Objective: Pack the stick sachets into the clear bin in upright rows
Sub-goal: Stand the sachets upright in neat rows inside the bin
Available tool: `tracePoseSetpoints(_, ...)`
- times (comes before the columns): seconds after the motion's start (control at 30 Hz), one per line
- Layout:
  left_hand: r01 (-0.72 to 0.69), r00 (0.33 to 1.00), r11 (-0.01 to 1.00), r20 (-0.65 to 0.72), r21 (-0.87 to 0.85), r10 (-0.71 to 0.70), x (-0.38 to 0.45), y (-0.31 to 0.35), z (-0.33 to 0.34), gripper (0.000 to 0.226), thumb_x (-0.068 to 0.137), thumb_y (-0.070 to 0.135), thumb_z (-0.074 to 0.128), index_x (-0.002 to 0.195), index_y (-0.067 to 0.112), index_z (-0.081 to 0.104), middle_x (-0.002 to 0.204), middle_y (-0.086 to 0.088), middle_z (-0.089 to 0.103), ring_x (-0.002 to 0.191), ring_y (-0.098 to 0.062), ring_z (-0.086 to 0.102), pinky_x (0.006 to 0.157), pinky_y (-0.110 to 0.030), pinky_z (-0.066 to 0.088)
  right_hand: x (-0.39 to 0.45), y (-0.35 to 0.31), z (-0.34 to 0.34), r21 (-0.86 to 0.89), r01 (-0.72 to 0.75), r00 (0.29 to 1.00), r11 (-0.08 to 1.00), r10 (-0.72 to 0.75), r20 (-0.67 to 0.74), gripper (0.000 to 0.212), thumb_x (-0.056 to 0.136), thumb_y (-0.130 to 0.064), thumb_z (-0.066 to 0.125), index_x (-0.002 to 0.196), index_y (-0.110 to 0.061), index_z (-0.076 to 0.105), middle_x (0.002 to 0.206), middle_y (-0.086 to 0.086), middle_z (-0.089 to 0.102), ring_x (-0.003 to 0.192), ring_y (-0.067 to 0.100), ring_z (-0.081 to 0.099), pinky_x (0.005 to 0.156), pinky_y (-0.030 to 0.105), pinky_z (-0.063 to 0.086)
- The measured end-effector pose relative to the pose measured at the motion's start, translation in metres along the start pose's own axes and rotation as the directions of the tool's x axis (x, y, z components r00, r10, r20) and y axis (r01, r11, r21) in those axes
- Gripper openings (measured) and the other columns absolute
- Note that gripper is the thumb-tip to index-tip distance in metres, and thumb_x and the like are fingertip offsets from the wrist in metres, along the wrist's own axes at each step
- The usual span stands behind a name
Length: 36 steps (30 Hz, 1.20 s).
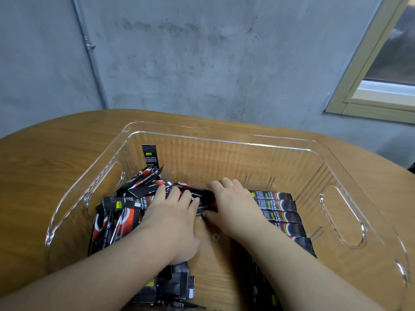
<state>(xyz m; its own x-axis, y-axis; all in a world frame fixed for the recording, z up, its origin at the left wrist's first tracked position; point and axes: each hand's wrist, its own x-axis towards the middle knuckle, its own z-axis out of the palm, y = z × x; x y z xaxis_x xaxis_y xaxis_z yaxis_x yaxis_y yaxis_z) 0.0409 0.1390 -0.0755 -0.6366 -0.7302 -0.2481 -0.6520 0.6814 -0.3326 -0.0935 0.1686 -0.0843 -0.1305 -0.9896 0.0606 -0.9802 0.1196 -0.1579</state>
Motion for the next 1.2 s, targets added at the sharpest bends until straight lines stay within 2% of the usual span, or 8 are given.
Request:
tracePoseSetpoints(0.07, 0.025, 1.0, 0.999, 0.002, 0.024, -0.025, -0.0013, 0.0013, -0.002, 0.07, 0.095, 0.051, 0.027, 0.151, 0.012, 0.015, 0.15, -0.007, 0.023, 0.14, -0.031, 0.014, 0.116, -0.052, 0.002, -0.0008, 0.0029, 0.0011, -0.021, -0.002, 1.0, 1.0, 0.002, 0.017, 0.049, 0.09, -0.045, 0.055, 0.131, -0.022, 0.044, 0.123, 0.001, 0.045, 0.118, 0.023, 0.037, 0.096, 0.036, 0.036)
tracePoseSetpoints(0.17, 0.041, 0.999, 0.998, 0.022, 0.043, -0.042, -0.0021, 0.001, -0.0049, 0.066, 0.095, 0.05, 0.025, 0.147, 0.009, 0.025, 0.143, -0.006, 0.028, 0.137, -0.028, 0.02, 0.116, -0.053, 0.002, -0.0008, 0.0056, 0.0022, -0.037, 0.003, 1.0, 0.999, -0.002, 0.028, 0.045, 0.091, -0.044, 0.052, 0.13, -0.022, 0.049, 0.124, 0.001, 0.044, 0.117, 0.023, 0.036, 0.096, 0.035, 0.036)
tracePoseSetpoints(0.3, 0.046, 0.999, 0.999, 0.026, 0.028, -0.046, -0.0023, -0.0002, -0.0051, 0.066, 0.095, 0.05, 0.025, 0.146, 0.008, 0.028, 0.142, -0.006, 0.028, 0.136, -0.026, 0.021, 0.116, -0.054, 0.003, 0.0013, 0.0043, 0.0022, -0.049, 0.061, 0.998, 0.997, -0.061, 0.011, 0.039, 0.091, -0.033, 0.053, 0.127, -0.019, 0.048, 0.125, -0.001, 0.044, 0.116, 0.022, 0.038, 0.095, 0.033, 0.034)
tracePoseSetpoints(0.43, 0.039, 0.999, 0.999, 0.009, -0.026, -0.039, -0.0031, -0.0017, -0.0042, 0.061, 0.094, 0.048, 0.029, 0.142, 0.01, 0.03, 0.142, -0.004, 0.028, 0.135, -0.023, 0.023, 0.116, -0.054, 0.002, 0.0013, 0.0017, 0.0015, 0.04, 0.183, 0.983, 0.982, -0.184, 0.012, 0.051, 0.088, -0.019, 0.052, 0.137, -0.025, 0.042, 0.135, -0.002, 0.043, 0.123, 0.022, 0.039, 0.101, 0.035, 0.034)
tracePoseSetpoints(0.63, 0.051, 0.999, 0.995, 0.016, -0.083, -0.049, -0.0032, -0.0041, -0.0023, 0.058, 0.095, 0.046, 0.029, 0.144, 0.015, 0.027, 0.142, 0.001, 0.031, 0.136, -0.018, 0.023, 0.116, -0.054, -0.002, -0.0012, 0.0019, 0.0034, 0.02, 0.183, 0.975, 0.983, -0.184, 0.125, 0.048, 0.096, -0.028, 0.046, 0.143, -0.027, 0.038, 0.153, -0.005, 0.03, 0.137, 0.018, 0.031, 0.113, 0.032, 0.021)
tracePoseSetpoints(0.83, 0.08, 0.996, 0.995, 0.05, -0.052, -0.077, -0.003, -0.0046, -0.0055, 0.061, 0.095, 0.049, 0.024, 0.145, 0.014, 0.028, 0.142, 0.001, 0.029, 0.138, -0.017, 0.018, 0.116, -0.054, -0.004, -0.0033, 0.003, 0.0016, -0.014, 0.144, 0.985, 0.989, -0.142, 0.101, 0.043, 0.094, -0.026, 0.047, 0.136, -0.019, 0.048, 0.146, -0.002, 0.041, 0.13, 0.021, 0.04, 0.107, 0.031, 0.027)
tracePoseSetpoints(1.0, 0.057, 0.996, 0.997, 0.065, -0.056, -0.053, -0.0015, -0.0053, -0.0043, 0.068, 0.095, 0.048, 0.023, 0.15, 0.008, 0.017, 0.16, -0.005, -0.002, 0.147, -0.022, -0.014, 0.116, -0.053, -0.01, -0.003, 0.0055, -0.0004, -0.001, 0.04, 0.997, 0.999, -0.04, 0.063, 0.033, 0.094, -0.025, 0.047, 0.124, -0.014, 0.051, 0.125, 0.002, 0.05, 0.117, 0.023, 0.048, 0.098, 0.035, 0.039)
tracePoseSetpoints(1.2, 0.076, 0.997, 0.988, -0.012, -0.137, -0.078, -0.0006, -0.0048, 0.0034, 0.067, 0.093, 0.047, 0.03, 0.146, 0.01, 0.013, 0.157, -0.009, 0.0, 0.145, -0.023, 0.006, 0.117, -0.046, 0.003, -0.0019, 0.0023, 0.0019, 0.036, -0.01, 0.999, 0.999, 0.008, 0.046, 0.023, 0.094, -0.021, 0.048, 0.114, -0.013, 0.056, 0.115, 0.002, 0.053, 0.108, 0.024, 0.052, 0.089, 0.038, 0.044)
